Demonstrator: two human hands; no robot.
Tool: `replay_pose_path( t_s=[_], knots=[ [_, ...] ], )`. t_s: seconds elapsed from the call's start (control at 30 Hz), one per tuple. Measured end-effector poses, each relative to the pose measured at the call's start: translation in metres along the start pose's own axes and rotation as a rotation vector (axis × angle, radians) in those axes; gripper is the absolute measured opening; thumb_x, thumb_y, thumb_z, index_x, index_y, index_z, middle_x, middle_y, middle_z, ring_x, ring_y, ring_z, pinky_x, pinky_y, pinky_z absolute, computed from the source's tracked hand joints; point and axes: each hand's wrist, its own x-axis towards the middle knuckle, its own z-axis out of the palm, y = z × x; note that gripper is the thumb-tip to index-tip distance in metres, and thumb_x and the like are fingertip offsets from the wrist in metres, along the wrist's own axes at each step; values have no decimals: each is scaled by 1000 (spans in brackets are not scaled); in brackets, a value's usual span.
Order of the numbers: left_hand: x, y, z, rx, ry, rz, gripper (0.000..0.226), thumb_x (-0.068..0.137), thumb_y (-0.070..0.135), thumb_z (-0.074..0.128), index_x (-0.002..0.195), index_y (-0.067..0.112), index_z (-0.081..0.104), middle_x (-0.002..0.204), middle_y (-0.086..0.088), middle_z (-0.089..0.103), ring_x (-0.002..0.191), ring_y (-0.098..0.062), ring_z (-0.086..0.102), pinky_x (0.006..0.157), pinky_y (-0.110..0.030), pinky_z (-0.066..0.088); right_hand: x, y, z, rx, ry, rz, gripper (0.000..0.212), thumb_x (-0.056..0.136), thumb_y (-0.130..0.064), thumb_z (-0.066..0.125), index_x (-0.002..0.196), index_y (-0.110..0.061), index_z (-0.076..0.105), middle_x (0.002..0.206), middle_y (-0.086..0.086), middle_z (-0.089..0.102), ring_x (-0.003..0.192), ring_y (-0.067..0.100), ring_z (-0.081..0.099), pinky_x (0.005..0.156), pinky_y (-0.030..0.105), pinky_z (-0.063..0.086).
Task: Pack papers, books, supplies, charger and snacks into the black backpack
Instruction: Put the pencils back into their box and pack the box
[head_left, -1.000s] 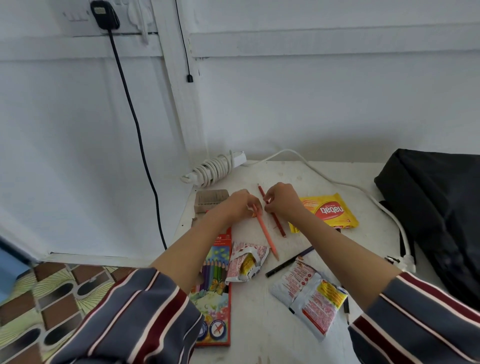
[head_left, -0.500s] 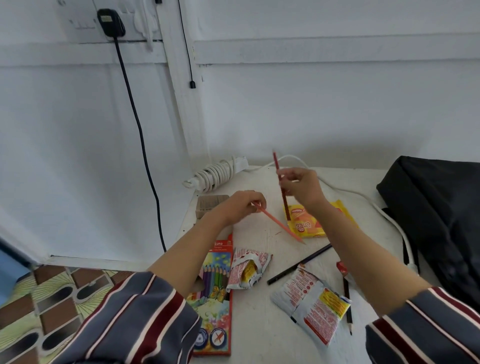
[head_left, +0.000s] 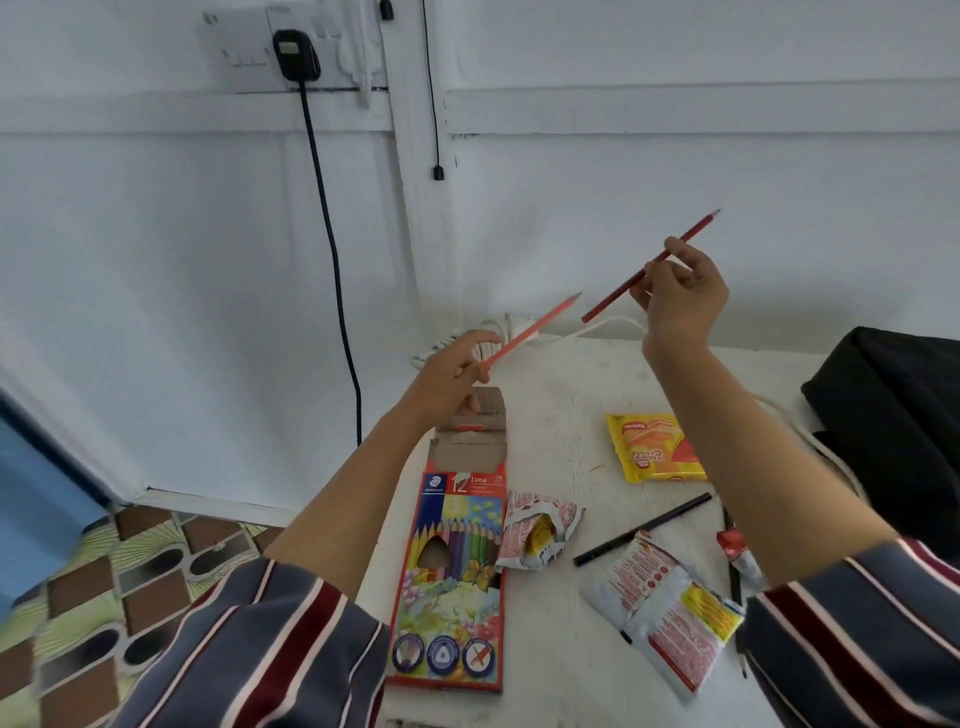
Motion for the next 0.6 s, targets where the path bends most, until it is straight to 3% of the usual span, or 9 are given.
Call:
replay_pose_path(
  t_s=[0.1,0.17,0.3,0.37,0.47,0.6],
  knots=[
    [-14,-7,-12,-86,40,-103,37,99,6,37,132,21,45,92,-12,58,44,-6,58,46,-20,52,-8,24,8,-114,-33,69,25,84,9,52,98,-10,60,75,7,52,48,5,55,61,25,56],
    [-23,-11,-17,-167,40,-183,36,99,7,36,133,18,44,88,-9,59,43,-7,58,45,-21,52,-20,43,11,-248,-161,110,26,84,10,53,103,-6,61,75,6,52,54,11,57,58,24,55],
    [-37,-18,-20,-323,-10,-308,24,98,12,43,121,15,47,86,-8,64,42,-8,54,43,-19,45,-59,76,14,-503,-518,103,29,84,12,55,109,1,61,74,7,54,58,21,58,56,23,57],
    [-41,-20,-20,-353,-55,-331,12,98,15,44,109,17,48,85,-7,67,40,-7,51,43,-19,40,-74,87,16,-595,-615,76,30,82,13,56,110,4,62,74,4,55,59,23,59,60,30,59],
    [-43,-22,-21,-322,-76,-349,6,99,16,43,99,21,47,84,-4,68,41,-5,49,43,-17,40,-86,96,17,-709,-687,-13,30,80,10,60,108,-1,64,81,1,56,73,24,60,69,43,58],
    [-43,-26,-21,-223,-92,-350,7,98,14,43,99,20,46,84,-2,68,44,2,53,55,-22,37,-92,99,17,-895,-734,-127,30,83,1,62,113,-3,64,97,11,62,81,21,58,79,34,53]
  ],
)
